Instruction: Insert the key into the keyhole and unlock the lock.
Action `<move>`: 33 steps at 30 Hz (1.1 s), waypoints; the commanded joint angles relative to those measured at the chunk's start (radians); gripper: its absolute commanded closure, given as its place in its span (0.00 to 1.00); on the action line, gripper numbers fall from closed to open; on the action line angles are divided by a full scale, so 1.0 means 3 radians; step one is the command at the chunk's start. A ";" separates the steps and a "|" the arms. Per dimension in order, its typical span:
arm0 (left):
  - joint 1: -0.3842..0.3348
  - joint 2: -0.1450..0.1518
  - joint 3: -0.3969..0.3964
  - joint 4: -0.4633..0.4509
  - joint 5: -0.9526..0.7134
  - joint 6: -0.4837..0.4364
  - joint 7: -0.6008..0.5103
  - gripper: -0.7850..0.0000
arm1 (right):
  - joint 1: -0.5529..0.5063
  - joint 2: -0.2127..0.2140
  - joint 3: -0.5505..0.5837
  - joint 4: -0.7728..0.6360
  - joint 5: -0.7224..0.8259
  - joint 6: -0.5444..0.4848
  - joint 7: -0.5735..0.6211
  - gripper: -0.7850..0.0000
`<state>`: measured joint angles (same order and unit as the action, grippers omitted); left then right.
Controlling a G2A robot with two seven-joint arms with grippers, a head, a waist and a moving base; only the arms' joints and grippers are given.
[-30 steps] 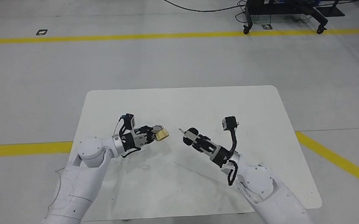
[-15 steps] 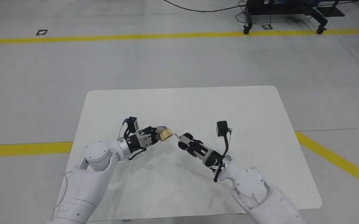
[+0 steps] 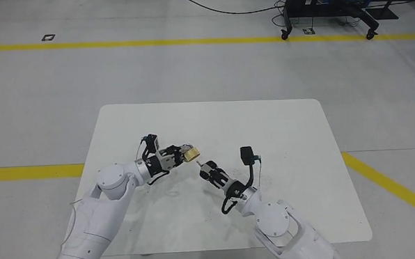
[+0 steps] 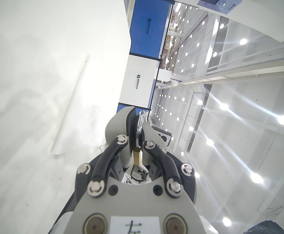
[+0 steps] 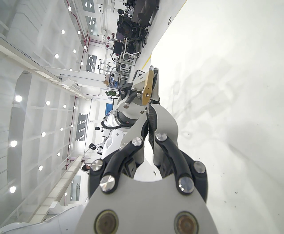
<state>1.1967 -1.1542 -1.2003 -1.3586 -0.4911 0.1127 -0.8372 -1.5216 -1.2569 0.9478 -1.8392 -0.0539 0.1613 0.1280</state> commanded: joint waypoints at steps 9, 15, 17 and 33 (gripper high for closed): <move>0.0042 0.0013 0.0004 -0.0103 0.0085 0.0015 0.0024 1.00 | 0.0052 -0.0041 -0.0028 0.0043 0.0054 -0.0011 -0.0096 1.00; 0.0043 0.0016 0.0009 -0.0114 0.0111 0.0008 0.0024 1.00 | 0.0050 -0.0053 -0.0032 0.0050 0.0068 -0.0004 -0.0069 1.00; 0.0048 0.0018 0.0006 -0.0121 0.0111 0.0003 0.0024 1.00 | 0.0049 -0.0056 -0.0037 0.0049 0.0046 0.0002 -0.0071 1.00; 0.0086 0.0043 0.0011 -0.0240 0.0308 -0.0059 0.0006 1.00 | 0.0081 -0.0096 -0.0089 0.0072 -0.0158 0.0095 -0.0176 1.00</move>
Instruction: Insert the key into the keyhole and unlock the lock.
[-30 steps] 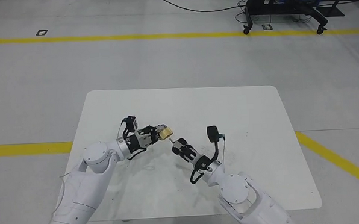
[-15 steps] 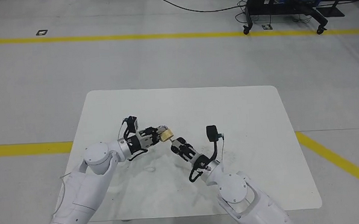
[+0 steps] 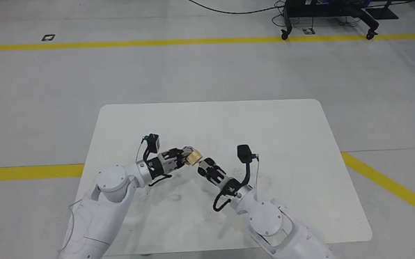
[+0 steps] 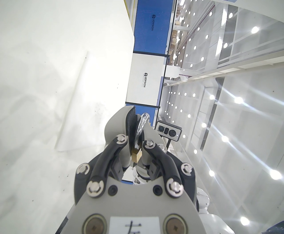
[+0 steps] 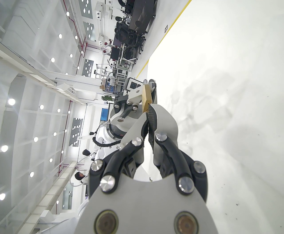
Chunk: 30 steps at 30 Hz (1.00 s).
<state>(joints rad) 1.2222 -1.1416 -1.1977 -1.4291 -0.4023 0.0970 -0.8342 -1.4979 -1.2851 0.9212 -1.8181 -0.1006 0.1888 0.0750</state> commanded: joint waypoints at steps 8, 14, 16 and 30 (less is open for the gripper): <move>0.0011 0.0009 0.0008 -0.0031 0.0052 -0.0045 -0.0029 1.00 | 0.0031 -0.0028 0.0005 0.0028 0.0005 0.0017 -0.0065 0.00; 0.0022 0.0003 -0.0037 0.0044 -0.0121 -0.0030 0.0050 1.00 | 0.0031 -0.0031 0.0008 0.0025 0.0011 0.0025 -0.0080 0.00; 0.0023 -0.0002 -0.0047 0.0079 -0.0189 -0.0050 0.0060 1.00 | 0.0031 -0.0031 0.0008 0.0025 0.0011 0.0025 -0.0080 0.00; 0.0081 -0.0060 -0.0082 0.0298 -0.0777 -0.0820 -0.0085 1.00 | -0.0182 -0.0055 0.0460 -0.0046 0.2247 -0.0455 0.0737 0.73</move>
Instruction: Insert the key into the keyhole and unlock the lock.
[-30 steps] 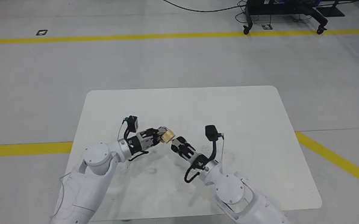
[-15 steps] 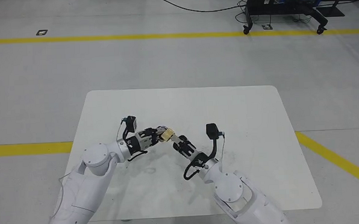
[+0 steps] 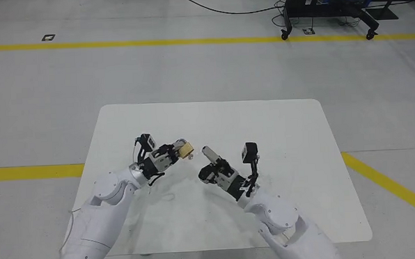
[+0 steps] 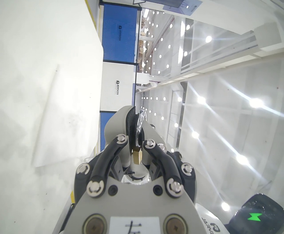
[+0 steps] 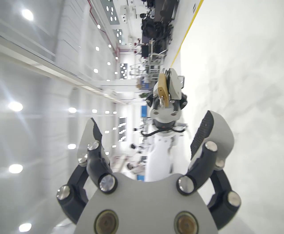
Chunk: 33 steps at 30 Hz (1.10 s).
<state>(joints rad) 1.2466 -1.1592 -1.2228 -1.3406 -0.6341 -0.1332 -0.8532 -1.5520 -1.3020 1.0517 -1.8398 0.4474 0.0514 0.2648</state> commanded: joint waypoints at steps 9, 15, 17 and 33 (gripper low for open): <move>0.0034 -0.0015 0.0026 -0.0033 -0.0032 -0.0282 -0.0129 1.00 | 0.0121 -0.0042 -0.0146 0.0266 0.0653 0.0052 0.0195 0.86; 0.0045 -0.0018 0.0019 -0.0039 -0.0059 -0.0280 -0.0151 1.00 | 0.0168 -0.0073 -0.0197 0.0368 0.0792 -0.0104 0.0191 0.86; 0.0046 -0.0018 0.0010 -0.0038 -0.0077 -0.0276 -0.0161 1.00 | 0.0166 -0.0074 -0.0193 0.0378 0.0807 -0.0112 0.0205 0.88; 0.0061 -0.0020 -0.0011 -0.0051 -0.0076 -0.0242 -0.0189 1.00 | 0.0193 -0.0080 -0.0267 0.0360 0.0443 -0.0073 0.0073 0.86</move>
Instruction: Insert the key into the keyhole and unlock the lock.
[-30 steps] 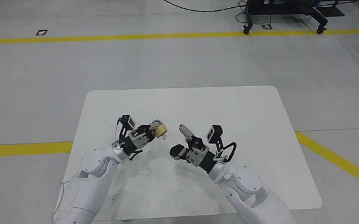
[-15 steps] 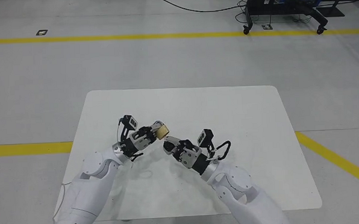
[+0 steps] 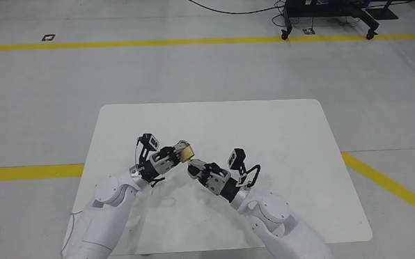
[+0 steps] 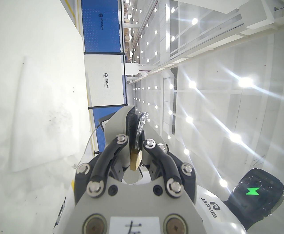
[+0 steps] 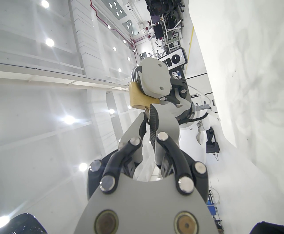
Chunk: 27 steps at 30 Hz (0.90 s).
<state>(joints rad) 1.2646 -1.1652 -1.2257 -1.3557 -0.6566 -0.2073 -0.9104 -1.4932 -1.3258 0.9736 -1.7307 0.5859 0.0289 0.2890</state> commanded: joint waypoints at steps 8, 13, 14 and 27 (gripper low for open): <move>0.0005 -0.0002 -0.0004 -0.0011 0.0012 0.0010 -0.0002 1.00 | -0.0010 -0.0006 -0.0023 -0.0021 -0.0072 -0.0005 -0.0031 1.00; 0.0009 -0.0002 -0.0012 -0.0020 0.0036 -0.0009 0.0002 1.00 | -0.0004 -0.0020 -0.0019 -0.0014 0.0055 -0.0020 -0.0049 1.00; 0.0009 -0.0001 -0.0014 -0.0022 0.0043 -0.0014 0.0002 1.00 | -0.0004 -0.0024 -0.0013 -0.0011 0.0120 -0.0020 -0.0050 1.00; 0.0090 0.0014 -0.0061 -0.0167 0.0362 -0.0465 -0.0007 1.00 | -0.0006 -0.0099 0.0327 0.0385 0.2585 0.0413 0.0612 1.00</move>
<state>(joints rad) 1.2894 -1.1611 -1.2439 -1.4036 -0.5545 -0.3412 -0.9144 -1.4960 -1.3552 1.0709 -1.6179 1.3579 0.1472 0.4705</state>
